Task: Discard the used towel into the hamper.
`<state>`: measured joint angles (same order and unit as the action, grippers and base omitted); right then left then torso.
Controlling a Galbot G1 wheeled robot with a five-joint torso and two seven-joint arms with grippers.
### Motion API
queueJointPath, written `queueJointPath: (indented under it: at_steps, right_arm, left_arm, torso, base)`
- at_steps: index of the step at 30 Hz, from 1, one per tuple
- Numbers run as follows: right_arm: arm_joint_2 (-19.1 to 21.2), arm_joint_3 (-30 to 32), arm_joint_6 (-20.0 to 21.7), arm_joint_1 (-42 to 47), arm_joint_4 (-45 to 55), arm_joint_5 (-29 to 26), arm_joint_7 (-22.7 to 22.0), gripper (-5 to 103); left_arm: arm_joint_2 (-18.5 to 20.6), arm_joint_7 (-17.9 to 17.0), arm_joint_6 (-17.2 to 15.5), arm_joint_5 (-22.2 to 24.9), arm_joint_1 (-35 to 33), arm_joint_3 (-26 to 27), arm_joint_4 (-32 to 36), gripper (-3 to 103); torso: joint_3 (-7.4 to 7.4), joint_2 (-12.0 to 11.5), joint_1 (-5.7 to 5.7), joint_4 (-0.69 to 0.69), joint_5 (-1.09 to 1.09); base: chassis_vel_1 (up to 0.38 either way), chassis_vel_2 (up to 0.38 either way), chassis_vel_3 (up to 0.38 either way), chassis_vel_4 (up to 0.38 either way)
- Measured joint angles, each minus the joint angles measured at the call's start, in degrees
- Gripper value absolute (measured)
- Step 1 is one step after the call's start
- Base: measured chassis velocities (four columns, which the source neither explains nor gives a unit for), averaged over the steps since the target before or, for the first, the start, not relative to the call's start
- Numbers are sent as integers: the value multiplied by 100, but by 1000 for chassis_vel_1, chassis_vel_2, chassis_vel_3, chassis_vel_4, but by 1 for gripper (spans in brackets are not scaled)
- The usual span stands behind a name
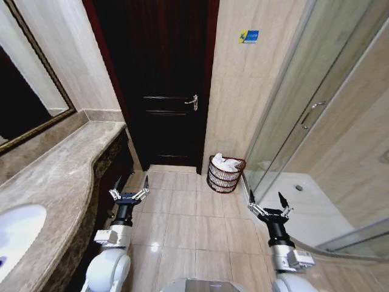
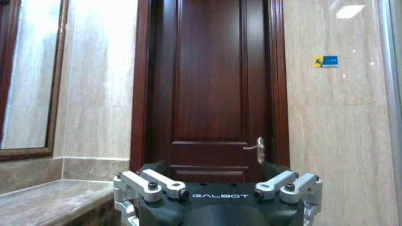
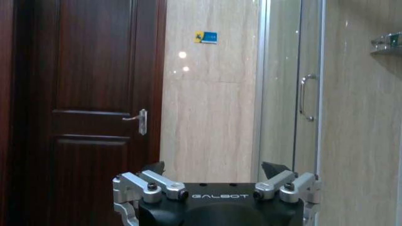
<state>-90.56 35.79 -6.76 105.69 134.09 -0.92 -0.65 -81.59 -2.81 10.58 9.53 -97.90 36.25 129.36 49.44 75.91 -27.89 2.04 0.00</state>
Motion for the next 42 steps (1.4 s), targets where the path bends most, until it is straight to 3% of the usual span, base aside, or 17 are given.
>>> queueJointPath:
  at_steps: [19, 42]
  right_arm:
    - [-12, -2, -77, 0, -8, -40, 162, 100]
    - [-25, 47, -86, -9, -47, -41, 178, 100]
  left_arm:
    - [-11, -9, 119, 6, -11, -19, -25, 100]
    - [12, 167, 110, 43, -58, 13, 28, 100]
  torso:
    - [-2, -1, 2, 0, 0]
    - [-1, -3, 1, 0, 0]
  base:
    - [130, -130, -132, 130]
    - [6, -5, -8, 2]
